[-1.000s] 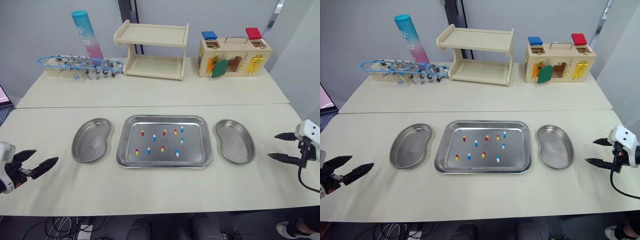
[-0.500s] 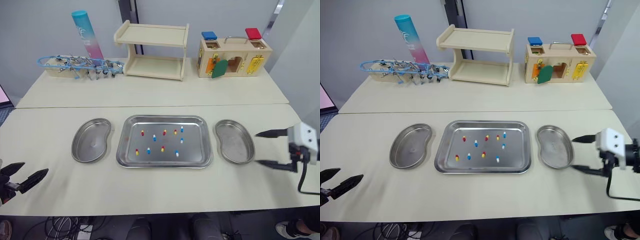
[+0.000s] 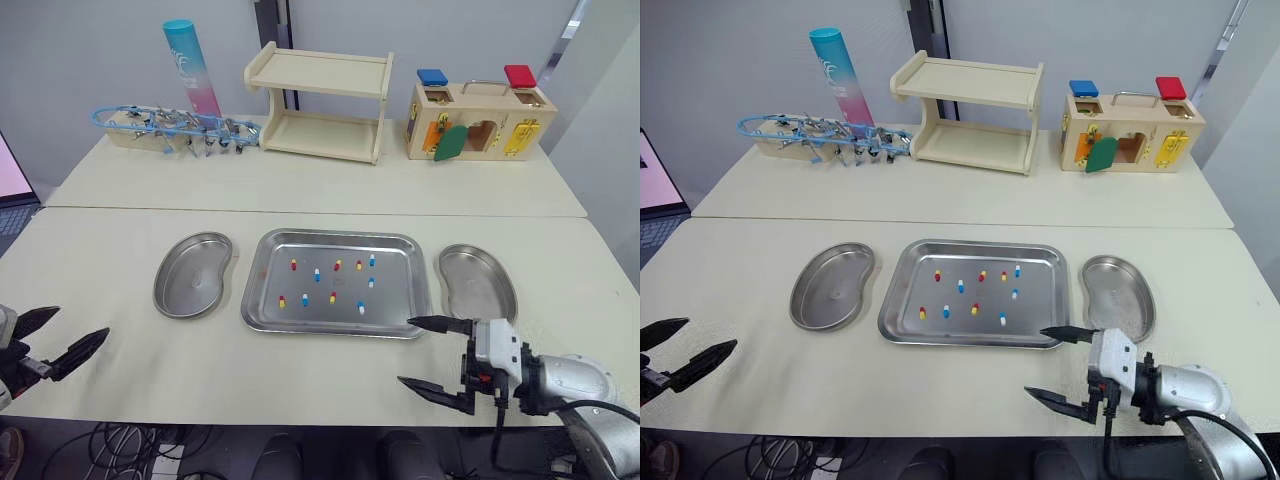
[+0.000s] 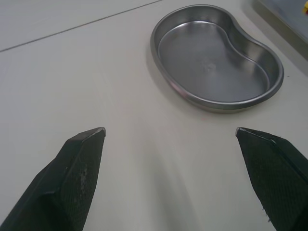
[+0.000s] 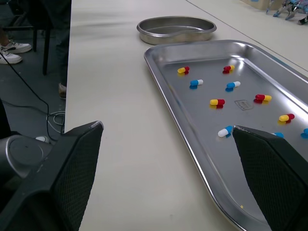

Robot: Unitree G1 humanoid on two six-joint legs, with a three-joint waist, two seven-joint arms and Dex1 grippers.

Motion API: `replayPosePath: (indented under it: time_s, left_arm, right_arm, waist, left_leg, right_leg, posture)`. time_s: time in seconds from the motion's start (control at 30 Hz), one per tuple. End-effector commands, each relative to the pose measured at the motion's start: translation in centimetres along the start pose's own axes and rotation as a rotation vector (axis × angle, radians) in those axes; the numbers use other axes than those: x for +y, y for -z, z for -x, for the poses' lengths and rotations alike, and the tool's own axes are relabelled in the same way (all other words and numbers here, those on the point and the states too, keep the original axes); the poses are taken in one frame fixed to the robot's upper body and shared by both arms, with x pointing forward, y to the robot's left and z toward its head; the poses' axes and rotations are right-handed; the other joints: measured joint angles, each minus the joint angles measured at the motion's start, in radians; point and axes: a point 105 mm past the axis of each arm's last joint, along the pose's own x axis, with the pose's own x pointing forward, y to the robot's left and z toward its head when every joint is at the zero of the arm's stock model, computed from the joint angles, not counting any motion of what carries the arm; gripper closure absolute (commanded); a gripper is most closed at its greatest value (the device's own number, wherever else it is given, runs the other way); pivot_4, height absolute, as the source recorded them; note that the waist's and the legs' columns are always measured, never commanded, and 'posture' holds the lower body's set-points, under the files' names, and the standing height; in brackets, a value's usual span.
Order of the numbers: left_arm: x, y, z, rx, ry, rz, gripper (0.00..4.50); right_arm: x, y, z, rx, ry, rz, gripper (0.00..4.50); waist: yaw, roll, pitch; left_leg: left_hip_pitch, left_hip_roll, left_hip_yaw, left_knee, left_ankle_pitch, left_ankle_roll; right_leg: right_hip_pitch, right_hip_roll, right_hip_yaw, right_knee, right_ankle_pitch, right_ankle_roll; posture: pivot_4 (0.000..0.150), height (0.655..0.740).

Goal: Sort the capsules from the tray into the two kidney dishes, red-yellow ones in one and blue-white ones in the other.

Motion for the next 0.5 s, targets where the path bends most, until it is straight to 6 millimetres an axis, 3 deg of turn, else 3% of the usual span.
replayPosePath:
  time_s: [0.03, 0.27, 0.5]
  left_arm:
    - [-1.4, -2.4, -0.8, 0.002, 0.121, -0.100, 0.01]
    - [-7.7, -6.4, -4.9, 0.011, 0.544, -0.195, 0.01]
    - [-10.8, -8.6, -8.5, -0.004, 0.834, -0.356, 0.01]
  right_arm:
    - [0.7, -0.9, -0.9, -0.039, -0.020, 0.015, 0.00]
    - [1.8, -0.4, -2.1, -0.040, -0.067, -0.010, 0.00]
    - [2.7, -1.0, -3.0, -0.075, -0.059, -0.041, 0.00]
  waist:
    - [0.001, -0.001, 0.000]
    - [0.006, -0.002, 0.000]
    - [-0.006, 0.002, 0.002]
  left_leg:
    - [0.000, 0.000, 0.000, 0.000, 0.000, 0.000]
    - [0.004, 0.000, -0.003, 0.000, 0.000, 0.000]
    - [0.009, 0.000, -0.002, -0.002, 0.000, 0.000]
  right_leg:
    - [0.000, 0.000, 0.000, 0.000, 0.000, 0.000]
    - [0.007, 0.000, -0.003, -0.004, 0.000, 0.000]
    - [0.011, 0.001, -0.002, -0.006, 0.000, 0.000]
  posture:
    - [0.150, 0.7400]
    - [0.150, 0.7400]
    - [0.150, 0.7400]
